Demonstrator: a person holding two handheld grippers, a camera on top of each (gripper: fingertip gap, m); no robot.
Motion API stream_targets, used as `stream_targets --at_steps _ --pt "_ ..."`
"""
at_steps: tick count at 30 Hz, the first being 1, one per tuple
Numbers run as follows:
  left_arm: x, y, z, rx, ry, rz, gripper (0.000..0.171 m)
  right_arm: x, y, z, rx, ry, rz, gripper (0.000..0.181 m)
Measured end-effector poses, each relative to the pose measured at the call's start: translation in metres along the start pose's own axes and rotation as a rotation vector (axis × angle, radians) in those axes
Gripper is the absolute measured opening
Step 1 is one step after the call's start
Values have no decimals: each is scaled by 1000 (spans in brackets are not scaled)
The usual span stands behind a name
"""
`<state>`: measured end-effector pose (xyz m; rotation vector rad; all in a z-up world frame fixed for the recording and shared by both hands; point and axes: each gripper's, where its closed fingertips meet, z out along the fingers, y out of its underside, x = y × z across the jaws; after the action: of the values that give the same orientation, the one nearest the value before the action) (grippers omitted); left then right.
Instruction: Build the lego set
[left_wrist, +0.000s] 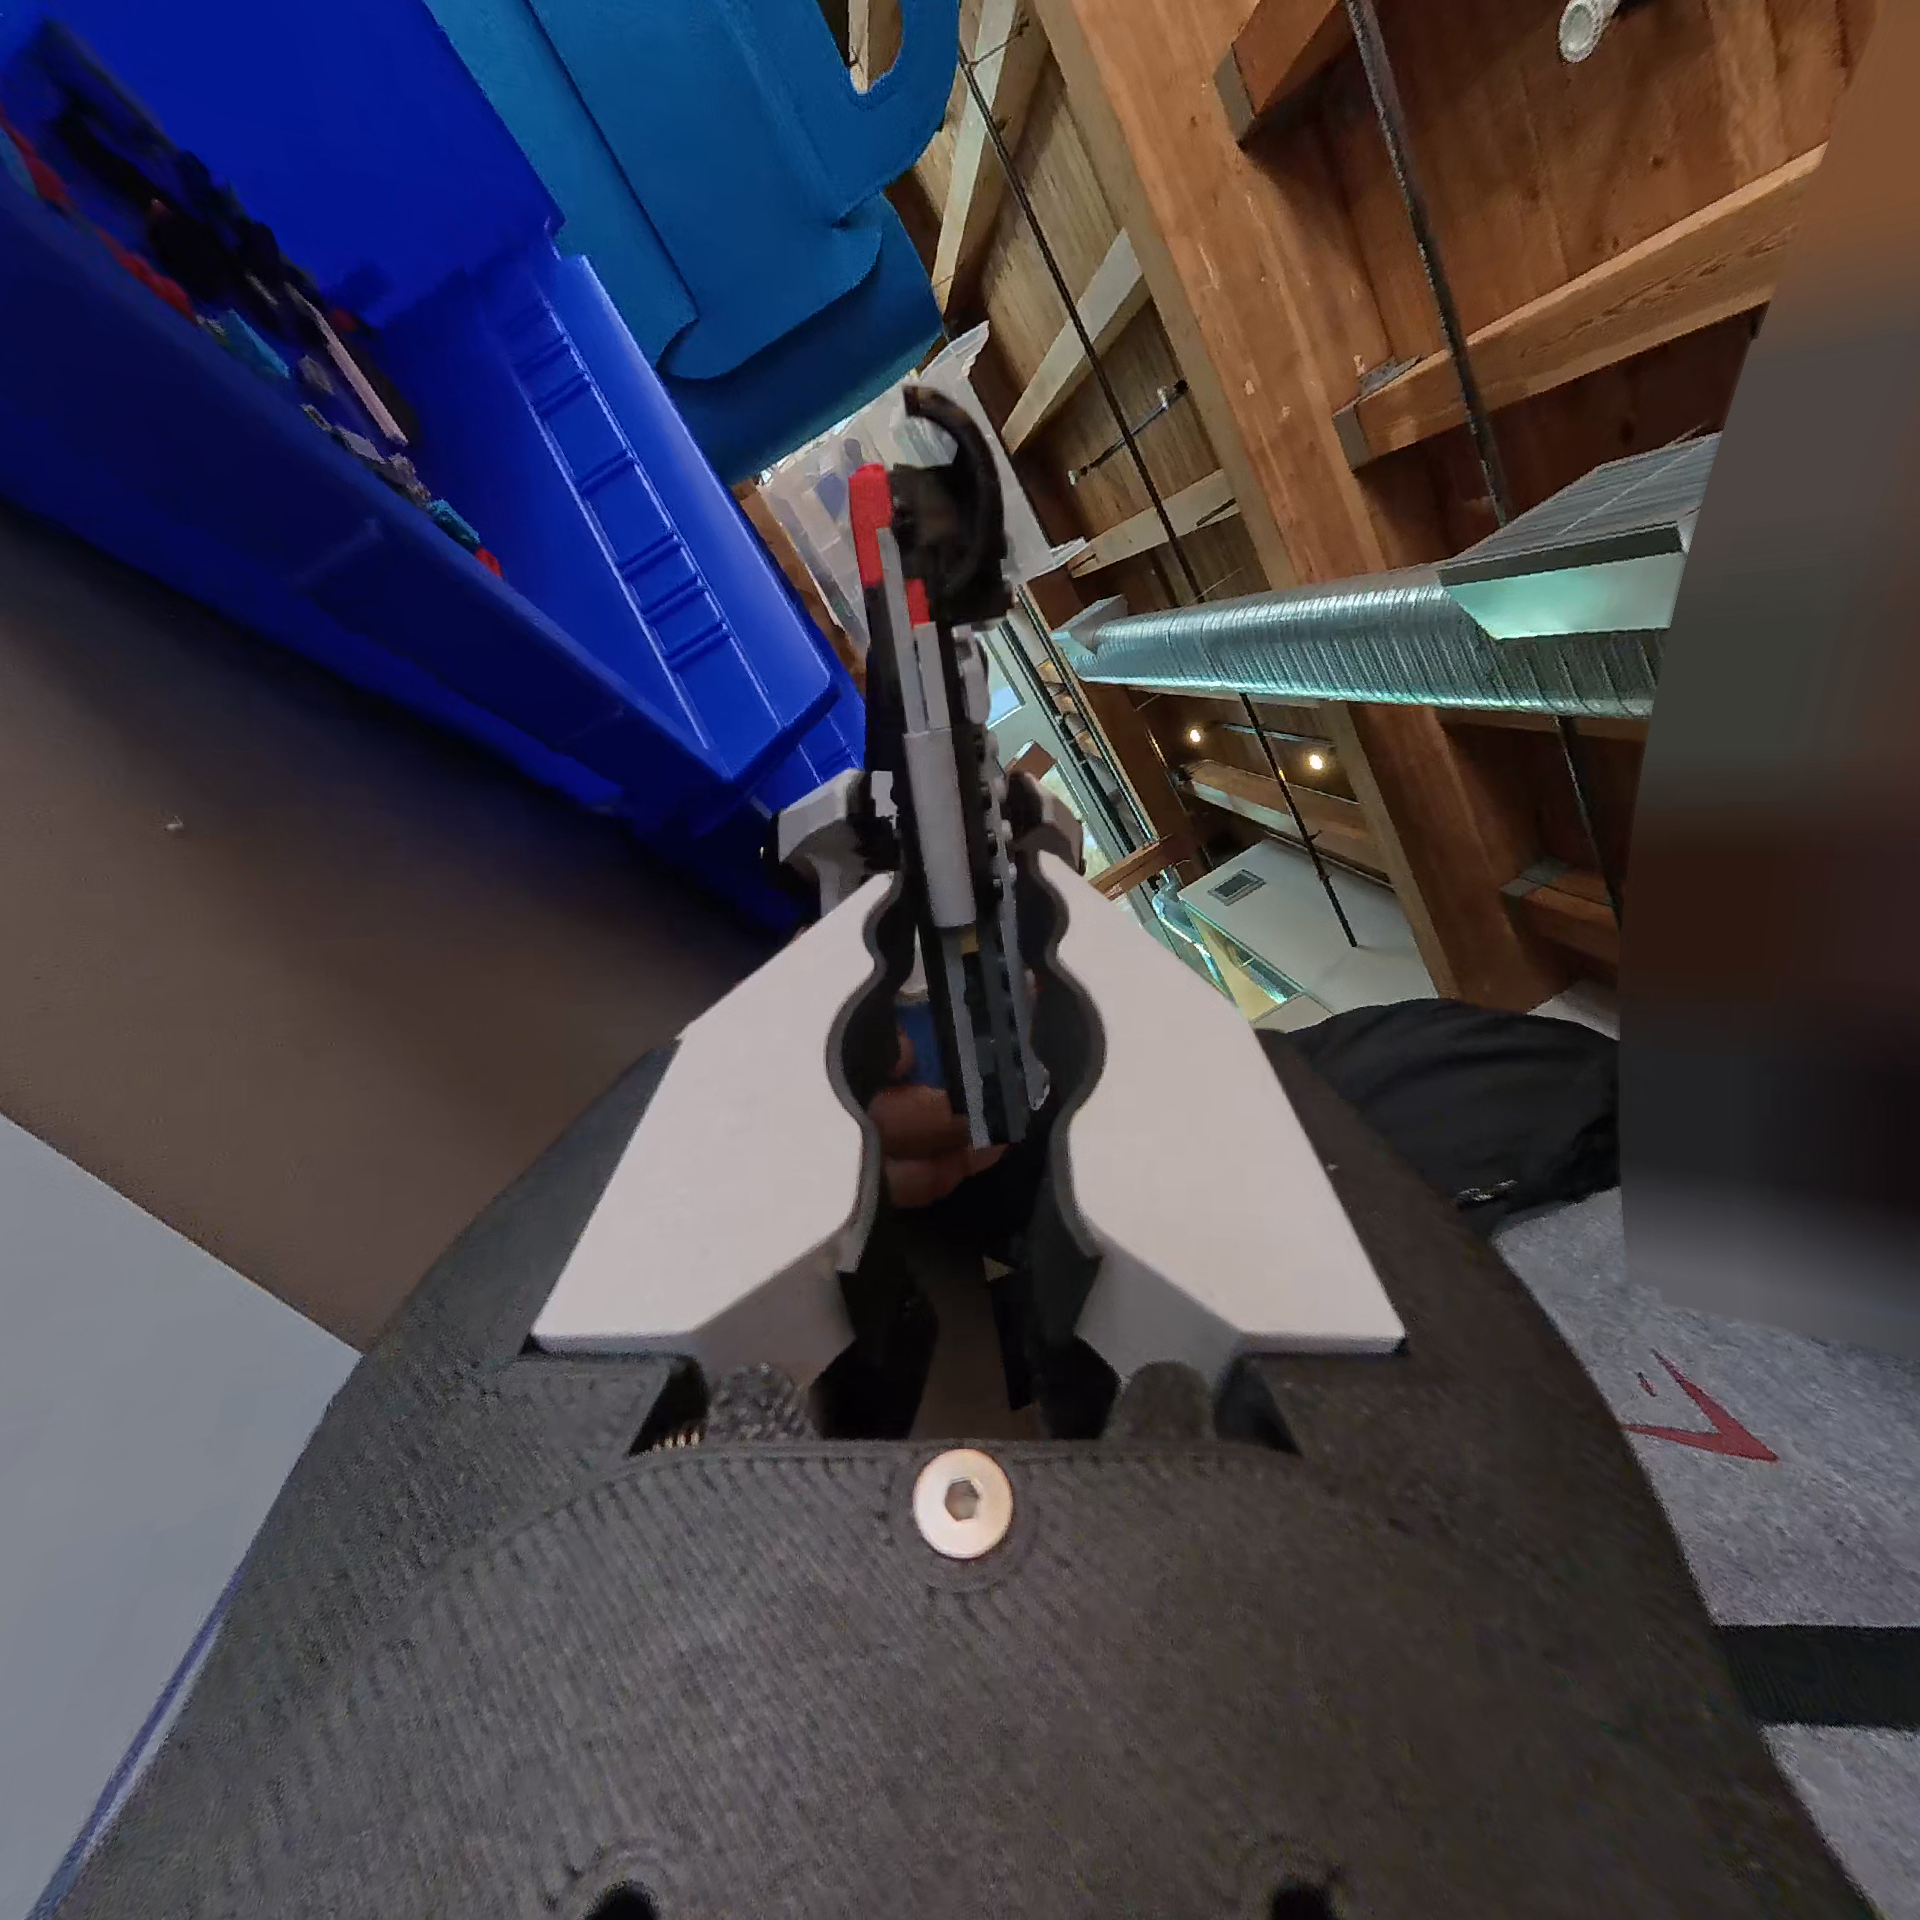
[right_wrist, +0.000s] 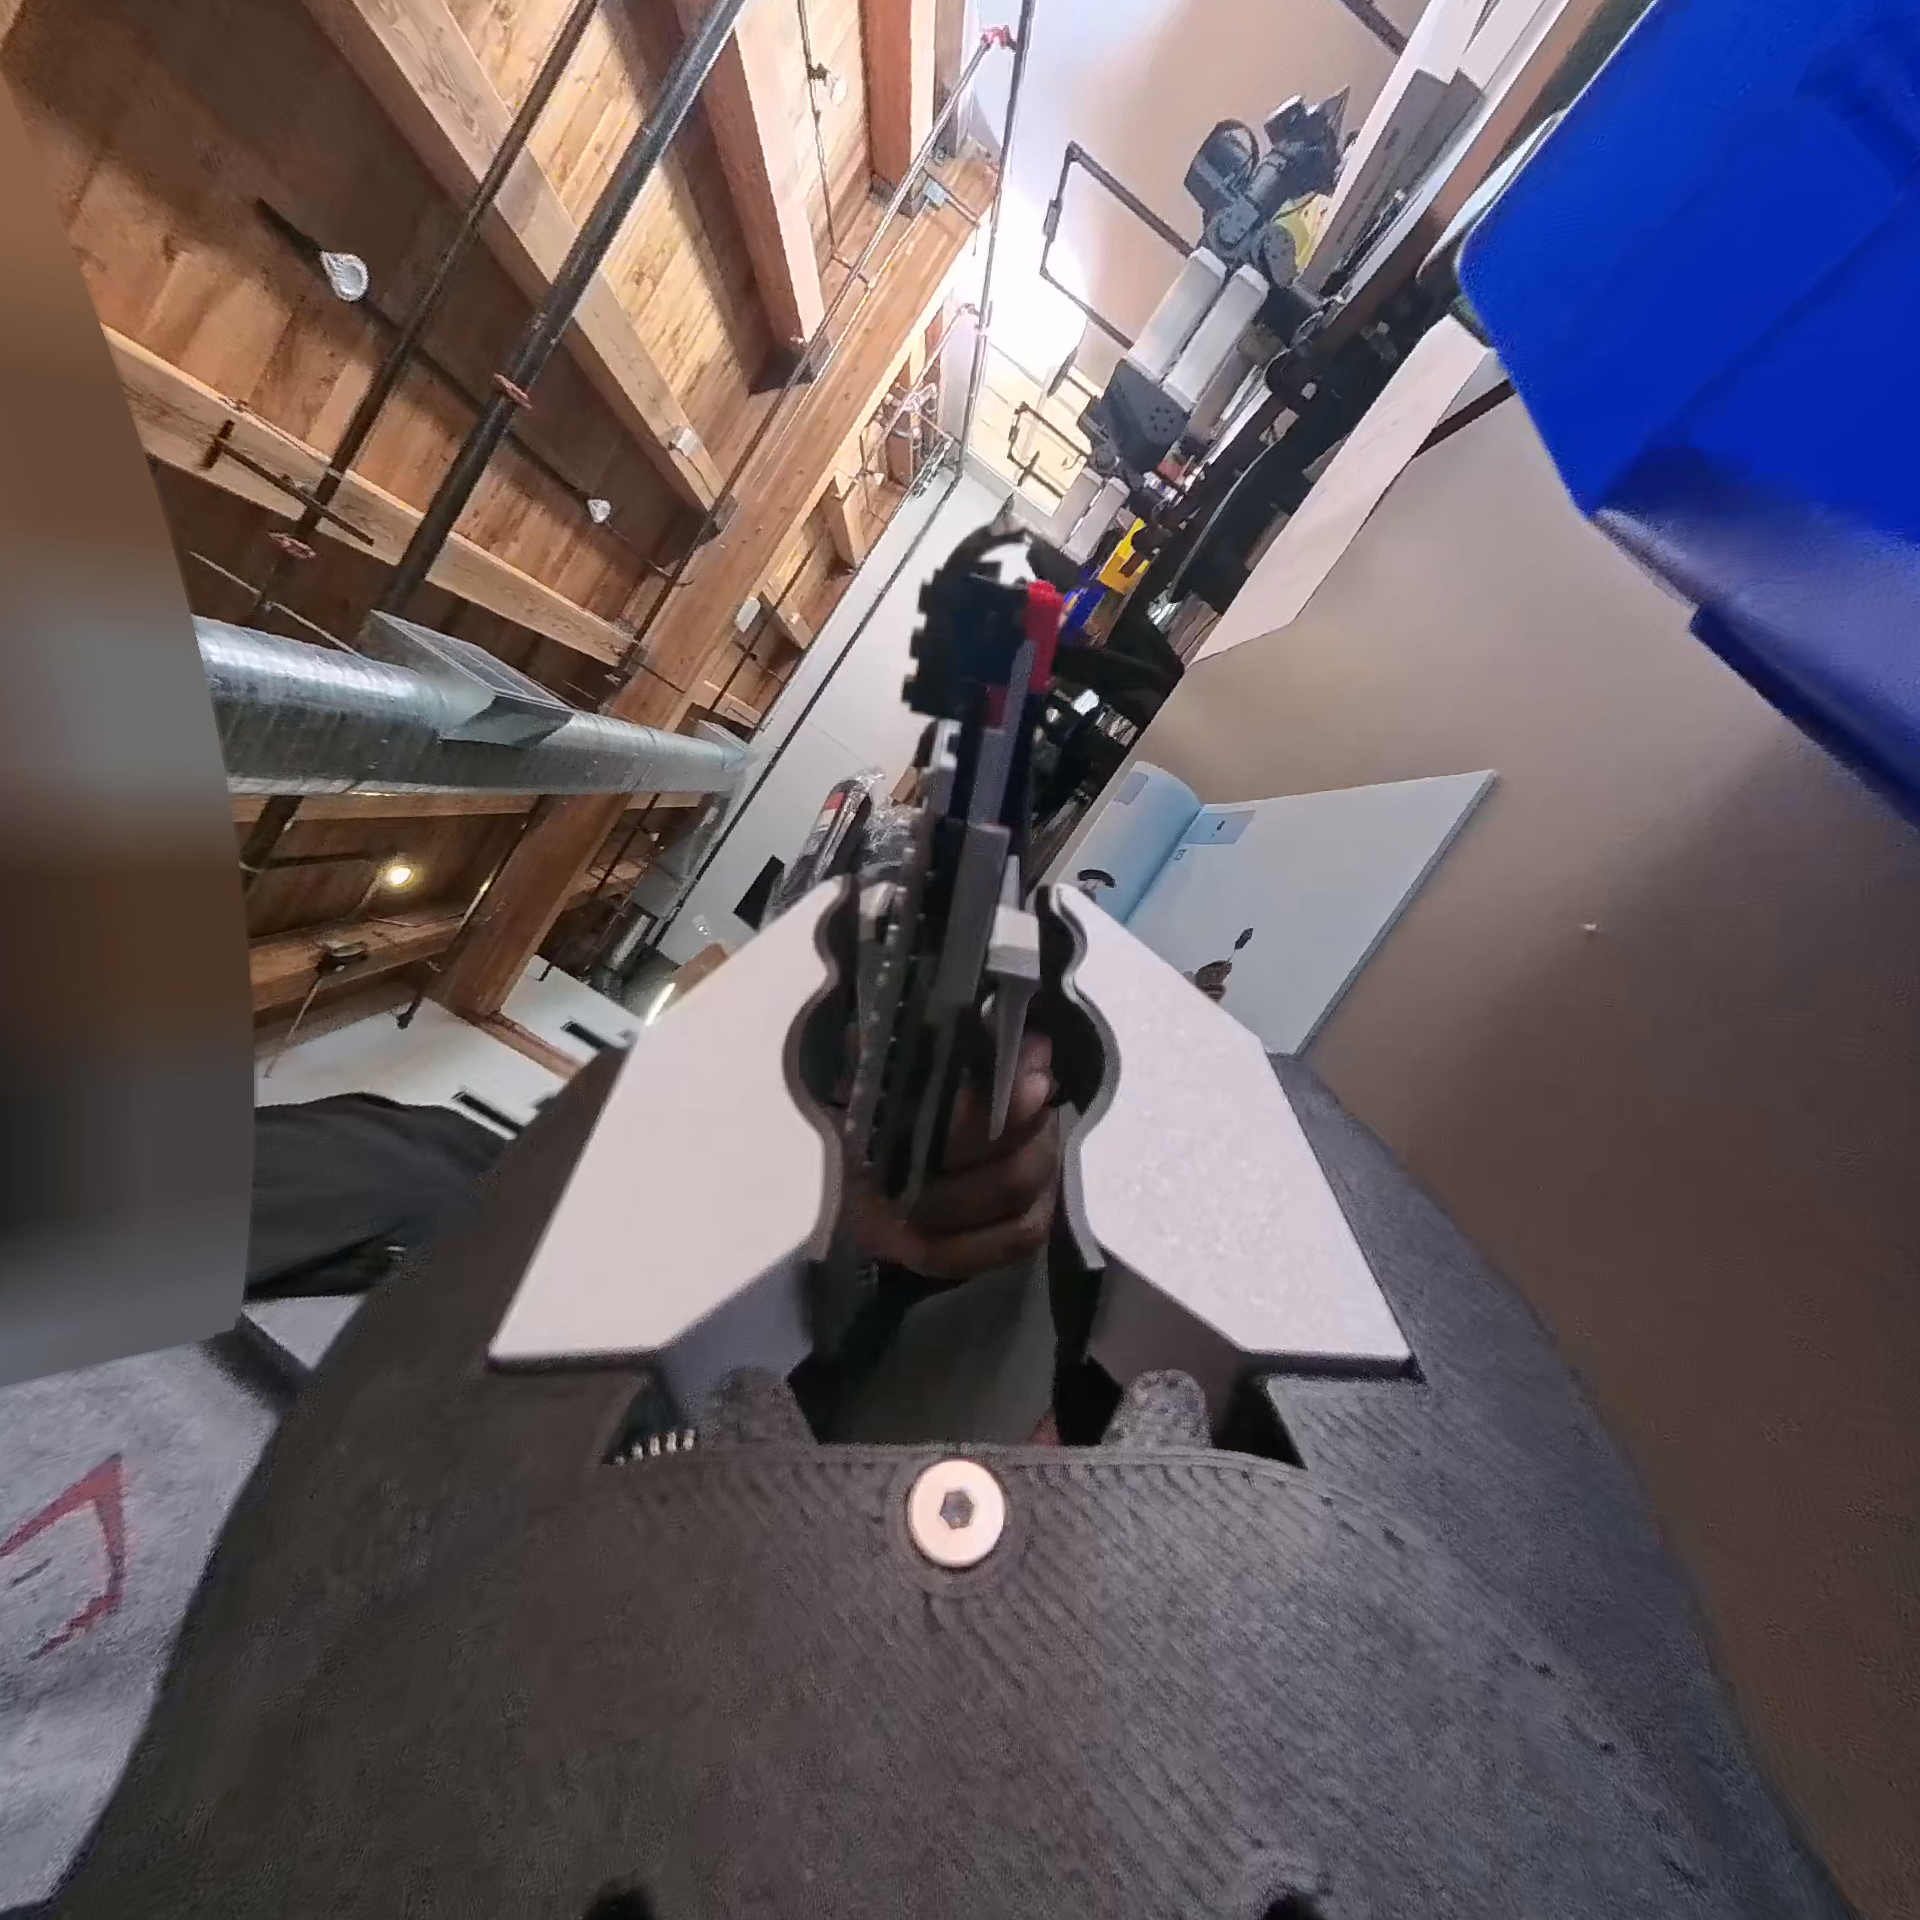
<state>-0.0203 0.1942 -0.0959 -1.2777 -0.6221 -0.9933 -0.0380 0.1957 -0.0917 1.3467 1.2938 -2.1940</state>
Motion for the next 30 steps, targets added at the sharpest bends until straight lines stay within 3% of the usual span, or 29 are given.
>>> stream_targets --at_steps 6,25,30 --pt "5 -3 0 14 25 8 19 -6 8 3 -42 -9 -38 25" --pt "3 -4 0 42 34 -15 20 -5 7 3 -40 1 -53 23" --pt "14 -18 -4 132 138 -30 19 -15 5 3 -21 -58 -7 44"
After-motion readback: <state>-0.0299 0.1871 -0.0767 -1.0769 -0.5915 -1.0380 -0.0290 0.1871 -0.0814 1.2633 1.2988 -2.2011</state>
